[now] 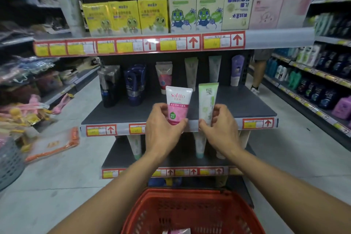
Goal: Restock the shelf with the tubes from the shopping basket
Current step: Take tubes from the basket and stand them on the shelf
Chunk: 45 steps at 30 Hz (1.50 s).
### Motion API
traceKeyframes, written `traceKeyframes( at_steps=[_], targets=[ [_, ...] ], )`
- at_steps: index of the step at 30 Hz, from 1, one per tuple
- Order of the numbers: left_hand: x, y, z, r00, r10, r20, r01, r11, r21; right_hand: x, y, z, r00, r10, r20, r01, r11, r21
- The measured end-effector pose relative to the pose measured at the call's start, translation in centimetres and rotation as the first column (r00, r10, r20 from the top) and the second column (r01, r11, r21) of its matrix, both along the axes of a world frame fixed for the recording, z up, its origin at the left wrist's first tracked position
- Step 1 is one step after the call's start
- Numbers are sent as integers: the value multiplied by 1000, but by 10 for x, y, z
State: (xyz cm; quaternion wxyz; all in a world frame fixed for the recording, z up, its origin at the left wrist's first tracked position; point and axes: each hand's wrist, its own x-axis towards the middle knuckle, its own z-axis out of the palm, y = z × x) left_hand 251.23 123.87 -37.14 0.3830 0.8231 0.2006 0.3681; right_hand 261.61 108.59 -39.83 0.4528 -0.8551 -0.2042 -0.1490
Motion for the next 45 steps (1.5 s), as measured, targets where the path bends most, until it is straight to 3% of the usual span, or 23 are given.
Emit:
traceKeyframes(
  at_steps=[19,26,35,45],
  targets=[
    [62,55,-10,995,99,-6,-99,995,-3,54,51,6,1000,10,13,-10,1000,11],
    [65,61,-19,979,153,-132,-142,986,88,54,50,1,992,-60,112,78,983,-166],
    [103,82,6,929,159,-335,-146,987,65,99,74,26,991,-86,-102,48,944,-325],
    [148,111,7,921,176,-348,-157,984,82,138,99,33,983,-98,-155,46,951,-304]
  ],
)
